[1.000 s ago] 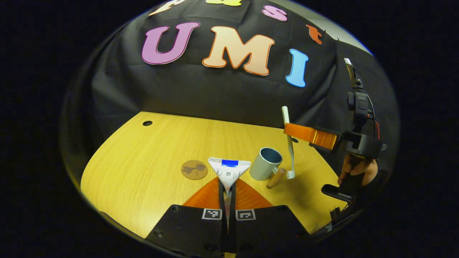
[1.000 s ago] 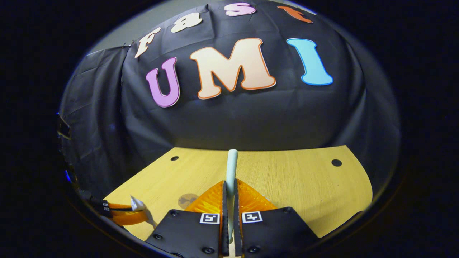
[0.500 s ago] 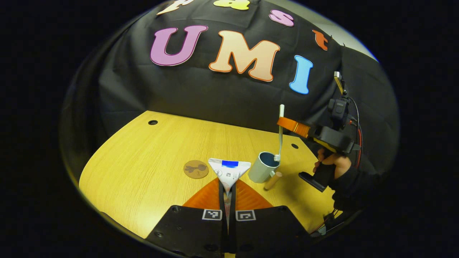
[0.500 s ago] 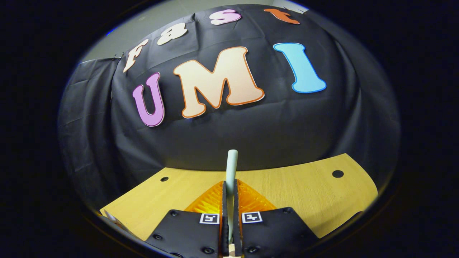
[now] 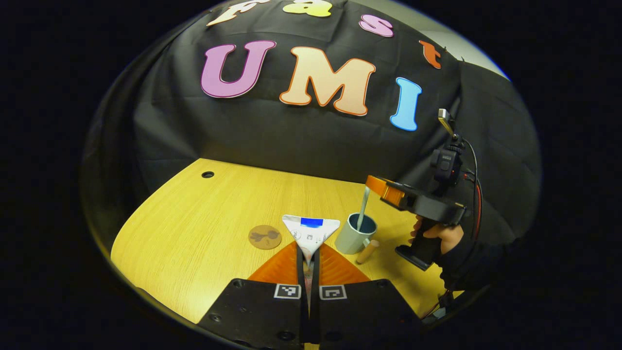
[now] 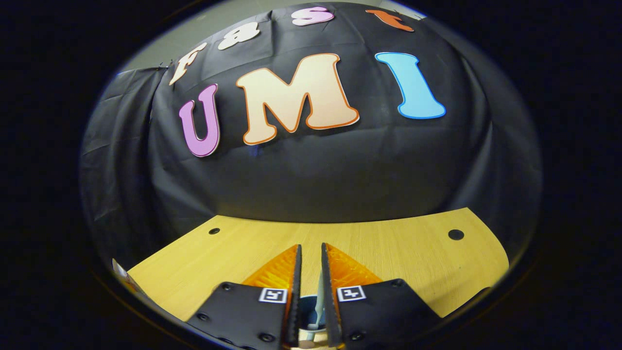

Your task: Put the toothbrush and toothpaste on the desktop into the cup, then pick up the cup and place it on the coaster on the desktop.

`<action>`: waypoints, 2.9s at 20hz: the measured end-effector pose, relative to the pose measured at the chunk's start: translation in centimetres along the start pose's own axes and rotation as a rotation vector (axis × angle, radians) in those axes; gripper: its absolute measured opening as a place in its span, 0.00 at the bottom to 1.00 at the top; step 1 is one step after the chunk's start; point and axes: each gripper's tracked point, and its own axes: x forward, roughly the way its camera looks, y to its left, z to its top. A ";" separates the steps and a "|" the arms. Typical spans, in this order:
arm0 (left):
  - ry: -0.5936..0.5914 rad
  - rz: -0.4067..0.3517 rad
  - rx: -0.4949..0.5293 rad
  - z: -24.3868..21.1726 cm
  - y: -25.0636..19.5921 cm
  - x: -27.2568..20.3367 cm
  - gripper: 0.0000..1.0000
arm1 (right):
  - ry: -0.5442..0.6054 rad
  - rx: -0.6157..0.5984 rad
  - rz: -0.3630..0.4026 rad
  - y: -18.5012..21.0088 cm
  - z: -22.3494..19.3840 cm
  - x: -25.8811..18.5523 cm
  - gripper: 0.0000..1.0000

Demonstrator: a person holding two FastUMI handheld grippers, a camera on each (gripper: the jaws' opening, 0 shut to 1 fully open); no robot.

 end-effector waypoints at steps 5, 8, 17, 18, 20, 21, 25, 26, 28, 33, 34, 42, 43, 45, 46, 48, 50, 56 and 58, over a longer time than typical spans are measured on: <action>-0.004 -0.053 0.017 1.0 -1.9 1.8 0.00 | 0.019 -0.013 0.004 -0.8 -1.2 -3.0 0.99; -0.026 -0.096 0.027 2.2 -3.5 3.2 0.01 | 0.018 -0.034 -0.022 -2.2 -1.3 -5.0 0.99; -0.088 -0.199 0.067 6.6 -7.7 8.8 0.00 | 0.059 -0.051 -0.094 -5.9 -3.3 -10.7 0.99; -0.093 -0.207 0.072 6.9 -8.2 9.6 0.00 | 0.064 -0.056 -0.104 -6.3 -3.5 -11.2 0.99; -0.100 -0.227 0.071 7.4 -9.5 10.9 0.00 | 0.077 -0.060 -0.122 -7.0 -3.9 -12.0 0.99; -0.103 -0.239 0.062 7.7 -10.1 11.5 0.00 | 0.084 -0.061 -0.132 -7.5 -4.2 -12.3 0.99; -0.095 -0.278 0.061 7.6 -12.4 13.8 0.00 | 0.091 -0.061 -0.168 -9.3 -4.4 -13.2 0.99; -0.083 -0.278 0.064 7.1 -12.8 14.2 0.00 | 0.091 -0.059 -0.175 -9.7 -4.2 -13.3 0.99; -0.072 -0.261 0.057 6.6 -12.9 15.1 0.00 | 0.096 -0.056 -0.189 -10.4 -4.4 -13.4 0.96; -0.066 -0.224 0.052 5.9 -13.0 16.9 0.00 | 0.114 -0.047 -0.204 -11.6 -4.8 -13.6 0.99; -0.054 -0.209 0.067 5.3 -12.8 17.2 0.00 | 0.114 -0.048 -0.205 -11.7 -4.7 -13.6 0.99; -0.074 -0.184 0.072 2.9 -13.0 16.1 0.50 | 0.126 -0.090 -0.179 -11.7 -4.9 -13.3 0.99; -0.094 -0.159 0.077 3.1 -12.6 15.8 0.73 | 0.124 -0.097 -0.171 -11.4 -4.8 -13.2 0.99; -0.101 -0.132 0.074 2.6 -12.0 15.3 0.98 | 0.127 -0.103 -0.150 -11.1 -4.8 -13.0 0.99; -0.097 -0.114 0.069 2.5 -11.5 14.9 0.95 | 0.132 -0.102 -0.140 -10.8 -4.8 -12.8 0.99; -0.103 -0.077 0.059 2.5 -10.3 13.9 0.95 | 0.150 -0.087 -0.112 -9.9 -4.7 -12.6 0.99; -0.132 -0.031 0.064 3.2 -8.8 12.6 0.95 | 0.185 -0.076 -0.081 -9.0 -5.0 -12.2 0.99; -0.186 0.136 0.097 3.8 -2.4 7.8 0.95 | 0.433 -0.074 0.019 -5.5 -8.1 -10.8 0.99; -0.187 0.168 0.101 3.3 -0.4 6.3 0.95 | 0.570 -0.063 0.044 -4.0 -9.7 -10.3 0.99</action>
